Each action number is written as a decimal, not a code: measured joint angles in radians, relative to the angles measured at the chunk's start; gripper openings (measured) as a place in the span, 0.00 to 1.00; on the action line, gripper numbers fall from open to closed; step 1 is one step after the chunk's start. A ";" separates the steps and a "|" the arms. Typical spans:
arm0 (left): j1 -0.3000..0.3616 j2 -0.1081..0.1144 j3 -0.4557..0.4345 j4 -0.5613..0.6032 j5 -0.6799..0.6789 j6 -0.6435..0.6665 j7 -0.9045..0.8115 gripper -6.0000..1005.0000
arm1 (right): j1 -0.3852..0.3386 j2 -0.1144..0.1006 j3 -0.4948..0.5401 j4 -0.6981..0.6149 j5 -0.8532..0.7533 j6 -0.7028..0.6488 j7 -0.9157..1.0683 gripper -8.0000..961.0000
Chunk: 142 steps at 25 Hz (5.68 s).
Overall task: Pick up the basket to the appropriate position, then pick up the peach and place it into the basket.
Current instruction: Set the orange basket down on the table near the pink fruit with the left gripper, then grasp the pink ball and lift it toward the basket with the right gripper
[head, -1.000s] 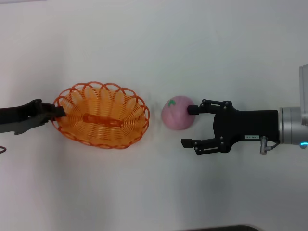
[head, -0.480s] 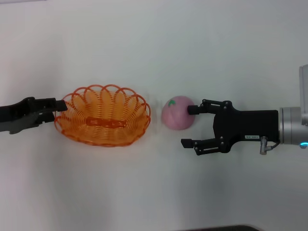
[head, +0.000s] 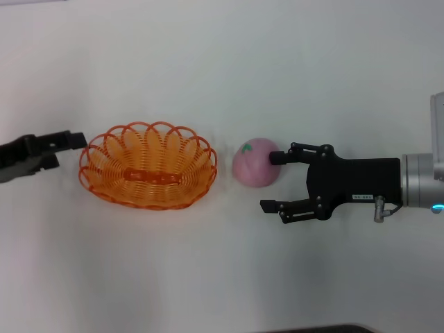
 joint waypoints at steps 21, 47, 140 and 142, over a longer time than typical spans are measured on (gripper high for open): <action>0.025 -0.005 -0.158 -0.204 -0.356 0.144 1.284 0.88 | 0.000 0.000 0.000 0.002 0.026 0.009 -0.007 0.96; 0.115 -0.004 -0.169 -0.269 -0.198 0.234 1.516 0.87 | -0.008 0.000 0.000 0.015 0.029 0.017 -0.009 0.96; 0.126 0.000 -0.214 -0.340 -0.143 0.222 1.496 0.87 | 0.345 0.003 -0.650 -0.507 -0.417 0.033 1.232 0.92; 0.126 0.001 -0.214 -0.340 -0.143 0.222 1.496 0.87 | 0.346 0.003 -0.654 -0.503 -0.416 0.038 1.232 0.91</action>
